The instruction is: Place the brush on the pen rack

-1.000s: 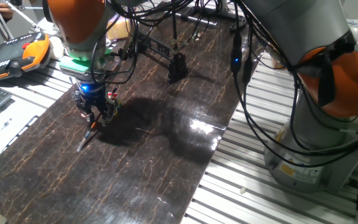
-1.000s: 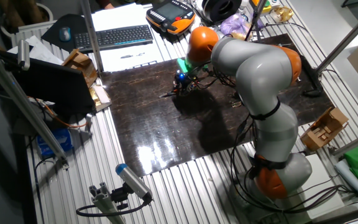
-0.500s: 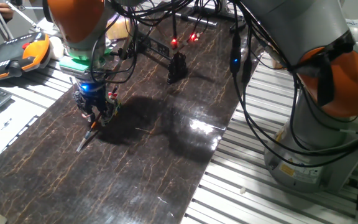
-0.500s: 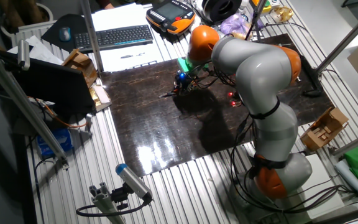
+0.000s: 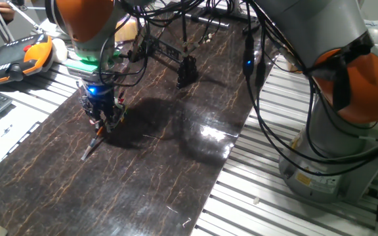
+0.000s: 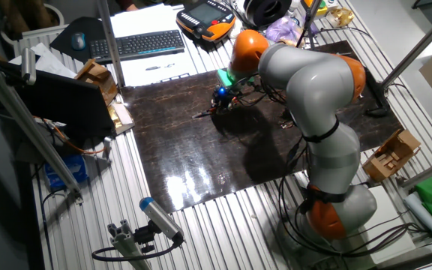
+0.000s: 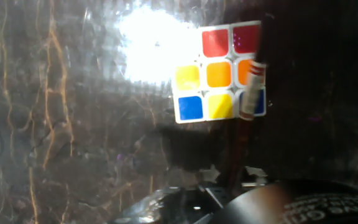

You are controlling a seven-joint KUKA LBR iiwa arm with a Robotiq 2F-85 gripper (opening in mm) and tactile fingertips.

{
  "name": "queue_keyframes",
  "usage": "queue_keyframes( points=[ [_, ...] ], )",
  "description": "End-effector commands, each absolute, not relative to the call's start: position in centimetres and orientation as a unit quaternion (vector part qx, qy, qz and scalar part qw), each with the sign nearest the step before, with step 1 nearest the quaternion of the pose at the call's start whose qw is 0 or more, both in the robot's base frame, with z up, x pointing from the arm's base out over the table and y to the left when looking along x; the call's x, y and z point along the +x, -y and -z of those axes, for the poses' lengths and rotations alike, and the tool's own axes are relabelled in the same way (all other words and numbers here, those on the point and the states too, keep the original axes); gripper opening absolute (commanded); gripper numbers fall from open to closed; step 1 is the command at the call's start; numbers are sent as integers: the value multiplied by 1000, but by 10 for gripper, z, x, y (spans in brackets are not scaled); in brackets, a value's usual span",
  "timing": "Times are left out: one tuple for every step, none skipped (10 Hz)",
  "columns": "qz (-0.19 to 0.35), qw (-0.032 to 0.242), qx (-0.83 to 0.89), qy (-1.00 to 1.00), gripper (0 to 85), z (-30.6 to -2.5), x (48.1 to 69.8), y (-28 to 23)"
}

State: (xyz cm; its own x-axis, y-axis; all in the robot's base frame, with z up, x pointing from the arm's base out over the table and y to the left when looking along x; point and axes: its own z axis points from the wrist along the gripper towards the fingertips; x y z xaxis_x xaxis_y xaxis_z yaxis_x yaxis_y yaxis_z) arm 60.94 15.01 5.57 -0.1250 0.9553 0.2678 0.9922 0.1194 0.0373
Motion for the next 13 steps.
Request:
queue_keyframes(
  points=[
    [103,90,-652,746,7,-59,608,-150],
    [99,87,-652,746,7,-61,607,-150],
    [92,76,-652,748,10,-65,605,-150],
    [86,65,-652,750,10,-69,603,-149],
    [82,61,-650,753,10,-76,604,-147],
    [72,56,-647,757,10,-85,604,-144],
    [63,51,-642,763,10,-95,602,-138],
    [49,36,-632,773,10,-108,599,-131],
    [38,24,-624,780,10,-117,597,-124],
    [28,12,-618,786,10,-126,595,-115],
    [15,-5,-617,786,10,-133,593,-108],
    [0,-24,-618,786,10,-138,592,-102],
    [-8,-37,-616,786,10,-143,590,-96]
  ],
)
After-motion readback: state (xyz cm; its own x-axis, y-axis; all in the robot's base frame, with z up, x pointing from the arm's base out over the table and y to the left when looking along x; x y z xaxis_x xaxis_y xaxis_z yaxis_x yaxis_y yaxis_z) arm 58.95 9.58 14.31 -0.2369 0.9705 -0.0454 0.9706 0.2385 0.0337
